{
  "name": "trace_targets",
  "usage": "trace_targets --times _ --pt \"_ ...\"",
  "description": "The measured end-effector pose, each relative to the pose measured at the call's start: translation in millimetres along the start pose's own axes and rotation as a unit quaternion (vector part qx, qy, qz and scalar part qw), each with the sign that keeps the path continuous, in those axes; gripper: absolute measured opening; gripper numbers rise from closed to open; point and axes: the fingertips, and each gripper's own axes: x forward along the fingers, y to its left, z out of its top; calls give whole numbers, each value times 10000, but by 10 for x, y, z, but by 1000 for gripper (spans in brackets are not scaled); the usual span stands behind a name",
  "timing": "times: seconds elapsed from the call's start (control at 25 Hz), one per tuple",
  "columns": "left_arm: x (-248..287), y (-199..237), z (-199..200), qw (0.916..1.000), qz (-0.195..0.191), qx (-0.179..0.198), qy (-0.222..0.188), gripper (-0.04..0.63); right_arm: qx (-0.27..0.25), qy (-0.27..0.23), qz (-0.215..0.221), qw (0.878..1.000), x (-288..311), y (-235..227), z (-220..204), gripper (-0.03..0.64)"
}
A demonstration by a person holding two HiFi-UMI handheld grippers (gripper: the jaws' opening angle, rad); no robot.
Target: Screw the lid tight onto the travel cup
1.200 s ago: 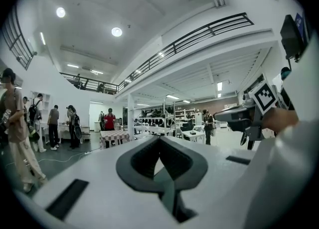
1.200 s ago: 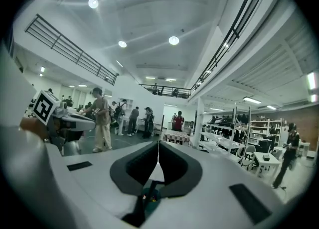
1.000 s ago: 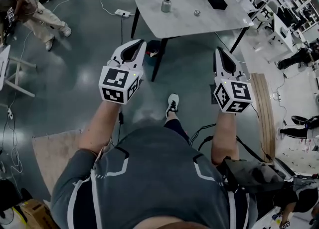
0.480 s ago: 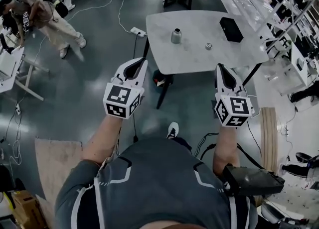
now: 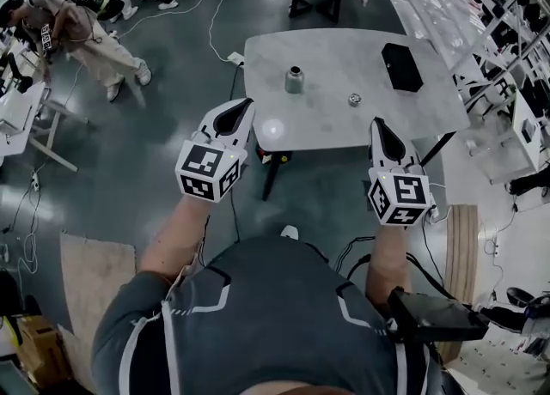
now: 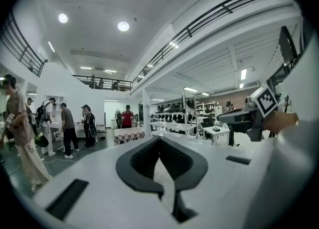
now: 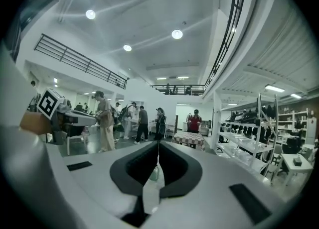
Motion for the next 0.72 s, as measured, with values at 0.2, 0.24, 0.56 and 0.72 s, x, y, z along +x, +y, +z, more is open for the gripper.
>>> trace_targets --times 0.2,0.24,0.56,0.72 --pt "298 -96 48 9999 -73 54 -121 9 52 -103 54 9999 126 -279 -42 29" --pt "354 -95 46 9999 -56 70 -103 9 69 -106 72 9999 164 -316 -53 29" --pt "754 -42 -6 9999 -152 -13 -71 9 197 -151 -37 9997 417 -607 -95 29" --pt "955 107 63 9996 -262 13 -105 9 180 -71 -205 9996 546 -722 -23 29"
